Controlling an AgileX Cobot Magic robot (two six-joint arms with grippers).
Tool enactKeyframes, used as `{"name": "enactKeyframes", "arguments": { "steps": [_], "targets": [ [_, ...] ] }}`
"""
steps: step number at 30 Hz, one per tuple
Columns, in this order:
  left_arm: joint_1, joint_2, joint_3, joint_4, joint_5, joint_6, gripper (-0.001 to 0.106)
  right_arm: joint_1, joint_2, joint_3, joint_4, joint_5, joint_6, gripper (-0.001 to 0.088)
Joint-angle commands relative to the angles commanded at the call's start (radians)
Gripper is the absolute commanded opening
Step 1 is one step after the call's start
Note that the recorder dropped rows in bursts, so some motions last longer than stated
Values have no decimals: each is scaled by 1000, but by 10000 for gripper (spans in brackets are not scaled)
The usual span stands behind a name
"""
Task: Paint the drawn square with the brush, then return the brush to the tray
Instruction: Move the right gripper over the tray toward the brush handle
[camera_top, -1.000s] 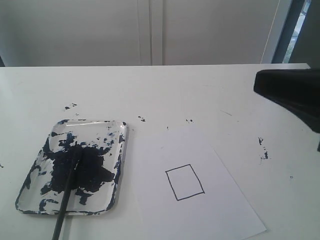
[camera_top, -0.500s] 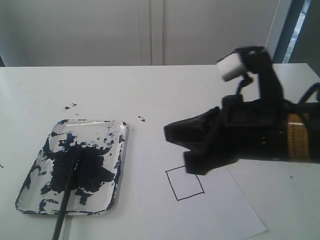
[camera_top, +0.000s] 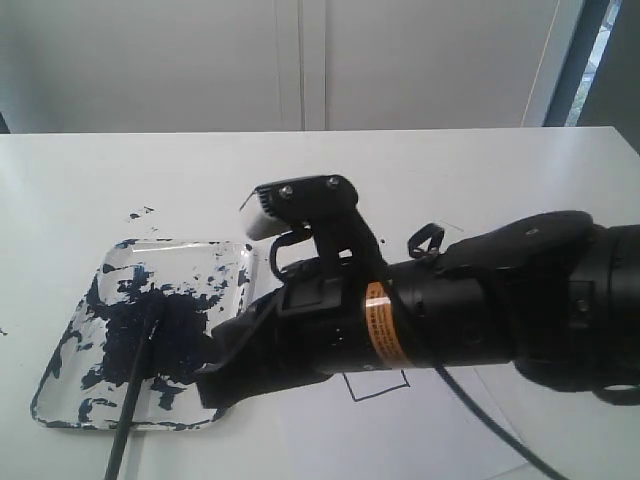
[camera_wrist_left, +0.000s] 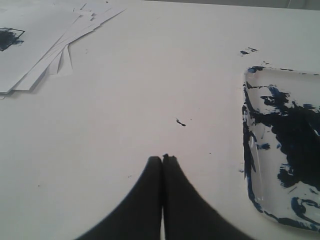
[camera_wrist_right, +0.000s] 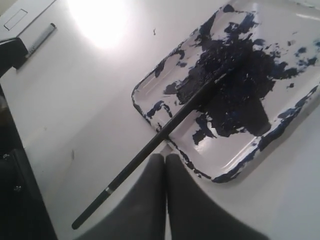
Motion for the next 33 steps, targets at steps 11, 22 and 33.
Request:
{"name": "enactKeyframes", "arguments": {
  "steps": [11, 22, 33],
  "targets": [
    [0, 0, 0, 0, 0, 0, 0, 127, 149, -93, 25, 28, 0, 0],
    [0, 0, 0, 0, 0, 0, 0, 139, 246, -172, 121, 125, 18, 0],
    [0, 0, 0, 0, 0, 0, 0, 139, 246, -172, 127, 145, 28, 0]
  ]
}}
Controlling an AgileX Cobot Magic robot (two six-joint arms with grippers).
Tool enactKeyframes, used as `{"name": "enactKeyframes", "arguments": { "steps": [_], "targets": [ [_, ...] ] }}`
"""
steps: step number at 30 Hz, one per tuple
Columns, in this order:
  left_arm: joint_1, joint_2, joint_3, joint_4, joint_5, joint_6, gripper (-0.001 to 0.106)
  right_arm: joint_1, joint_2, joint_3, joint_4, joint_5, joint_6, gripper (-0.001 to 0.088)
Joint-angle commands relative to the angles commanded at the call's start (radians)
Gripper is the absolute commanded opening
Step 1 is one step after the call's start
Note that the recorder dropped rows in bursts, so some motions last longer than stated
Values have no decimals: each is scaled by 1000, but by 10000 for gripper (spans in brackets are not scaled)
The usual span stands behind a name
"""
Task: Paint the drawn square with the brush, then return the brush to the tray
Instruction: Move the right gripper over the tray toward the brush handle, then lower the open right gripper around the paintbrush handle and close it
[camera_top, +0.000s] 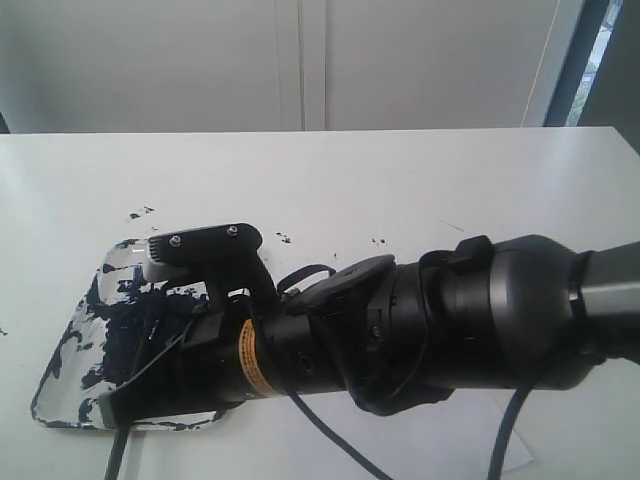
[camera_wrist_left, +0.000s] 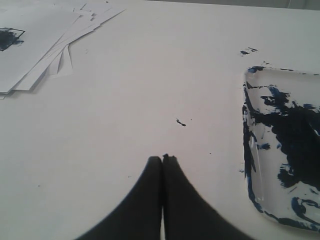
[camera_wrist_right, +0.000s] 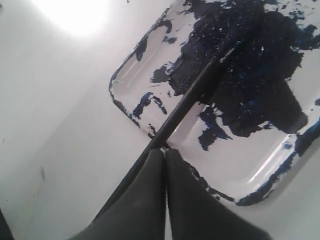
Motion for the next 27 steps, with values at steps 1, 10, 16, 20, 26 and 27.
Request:
{"name": "enactKeyframes", "arguments": {
  "steps": [1, 10, 16, 20, 26, 27],
  "targets": [
    [0, 0, 0, 0, 0, 0, 0, 0, 0, 0, 0, 0, 0, 0],
    [0, 0, 0, 0, 0, 0, 0, 0, 0, 0, 2, -36, 0, 201],
    [0, 0, 0, 0, 0, 0, 0, 0, 0, 0, 4, -74, 2, 573],
    [0, 0, 0, 0, 0, 0, 0, 4, 0, 0, 7, -115, 2, 577],
    [0, 0, 0, 0, 0, 0, 0, 37, 60, -1, 47, -84, 2, 564],
    [0, 0, 0, 0, 0, 0, 0, 42, 82, -1, 59, -82, 2, 564]
  ]
}}
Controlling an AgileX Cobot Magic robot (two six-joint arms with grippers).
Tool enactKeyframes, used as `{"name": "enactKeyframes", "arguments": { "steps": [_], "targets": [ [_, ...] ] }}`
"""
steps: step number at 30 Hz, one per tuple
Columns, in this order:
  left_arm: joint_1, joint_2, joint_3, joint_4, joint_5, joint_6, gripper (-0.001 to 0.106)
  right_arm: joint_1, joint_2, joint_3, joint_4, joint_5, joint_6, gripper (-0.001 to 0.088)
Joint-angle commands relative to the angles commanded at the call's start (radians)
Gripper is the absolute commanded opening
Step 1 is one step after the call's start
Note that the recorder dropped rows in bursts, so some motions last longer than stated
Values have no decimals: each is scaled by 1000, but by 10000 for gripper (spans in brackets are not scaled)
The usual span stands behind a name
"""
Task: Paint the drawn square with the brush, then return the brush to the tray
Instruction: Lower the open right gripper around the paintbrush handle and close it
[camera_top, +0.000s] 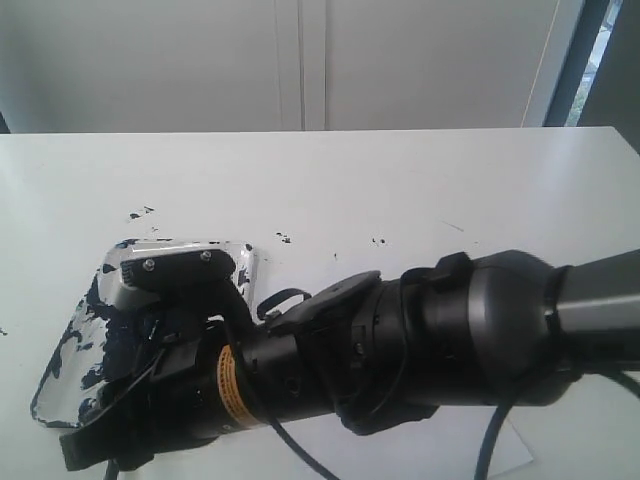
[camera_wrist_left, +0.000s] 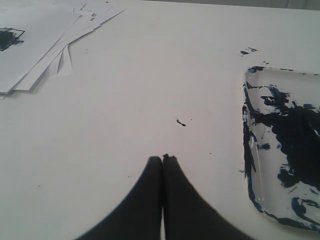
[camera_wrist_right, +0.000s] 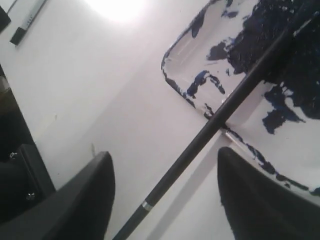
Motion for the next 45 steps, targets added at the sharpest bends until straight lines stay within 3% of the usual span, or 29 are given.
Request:
{"name": "enactKeyframes", "arguments": {
  "steps": [23, 37, 45],
  "targets": [
    [0, 0, 0, 0, 0, 0, 0, 14, 229, -128, 76, -88, 42, 502],
    [0, 0, 0, 0, 0, 2, 0, 23, 266, -163, 81, -90, 81, 248],
    [0, 0, 0, 0, 0, 2, 0, 23, 251, -163, 112, -97, 82, -2]
  ]
}}
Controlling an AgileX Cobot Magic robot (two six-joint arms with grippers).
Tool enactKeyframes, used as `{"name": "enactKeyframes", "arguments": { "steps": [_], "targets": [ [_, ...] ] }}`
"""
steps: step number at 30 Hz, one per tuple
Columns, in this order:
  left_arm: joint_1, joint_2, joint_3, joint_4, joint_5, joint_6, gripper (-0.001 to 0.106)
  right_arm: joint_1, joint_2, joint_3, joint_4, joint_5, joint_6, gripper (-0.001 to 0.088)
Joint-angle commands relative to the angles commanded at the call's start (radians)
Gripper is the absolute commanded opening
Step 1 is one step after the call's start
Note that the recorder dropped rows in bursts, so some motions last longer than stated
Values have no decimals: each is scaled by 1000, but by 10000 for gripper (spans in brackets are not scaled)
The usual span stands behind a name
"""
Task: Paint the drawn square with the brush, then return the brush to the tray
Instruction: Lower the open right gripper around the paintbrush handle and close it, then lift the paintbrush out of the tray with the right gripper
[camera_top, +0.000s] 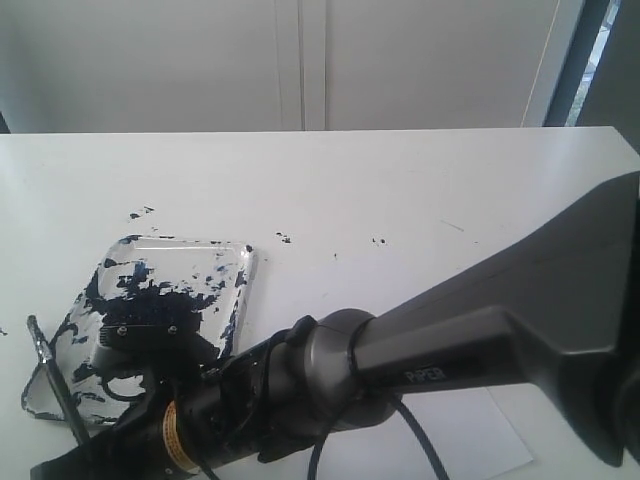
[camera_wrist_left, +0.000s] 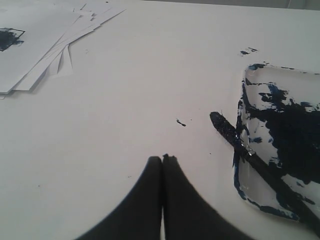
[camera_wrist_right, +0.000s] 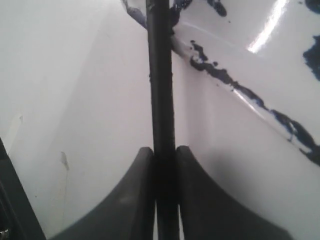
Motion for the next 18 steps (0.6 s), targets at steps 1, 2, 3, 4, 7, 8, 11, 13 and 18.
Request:
{"name": "enactKeyframes", "arguments": {
  "steps": [1, 2, 3, 4, 7, 8, 11, 13, 18],
  "targets": [
    [0, 0, 0, 0, 0, 0, 0, 0, -11, 0, 0, -2, 0, 0],
    [0, 0, 0, 0, 0, 0, 0, 0, -23, 0, 0, -2, 0, 0],
    [0, 0, 0, 0, 0, 0, 0, 0, -37, 0, 0, 0, -6, 0],
    [0, 0, 0, 0, 0, 0, 0, 0, -56, 0, -6, 4, -8, 0],
    [0, 0, 0, 0, 0, 0, 0, 0, -124, 0, -44, 29, -8, 0],
    [0, 0, 0, 0, 0, 0, 0, 0, -153, 0, -64, 50, -8, 0],
    [0, 0, 0, 0, 0, 0, 0, 0, -246, 2, -156, 132, 10, 0],
    [0, 0, 0, 0, 0, 0, 0, 0, -308, 6, -234, 190, 52, 0],
    [0, 0, 0, 0, 0, 0, 0, 0, -425, 31, -484, 210, 218, 0]
  ]
}}
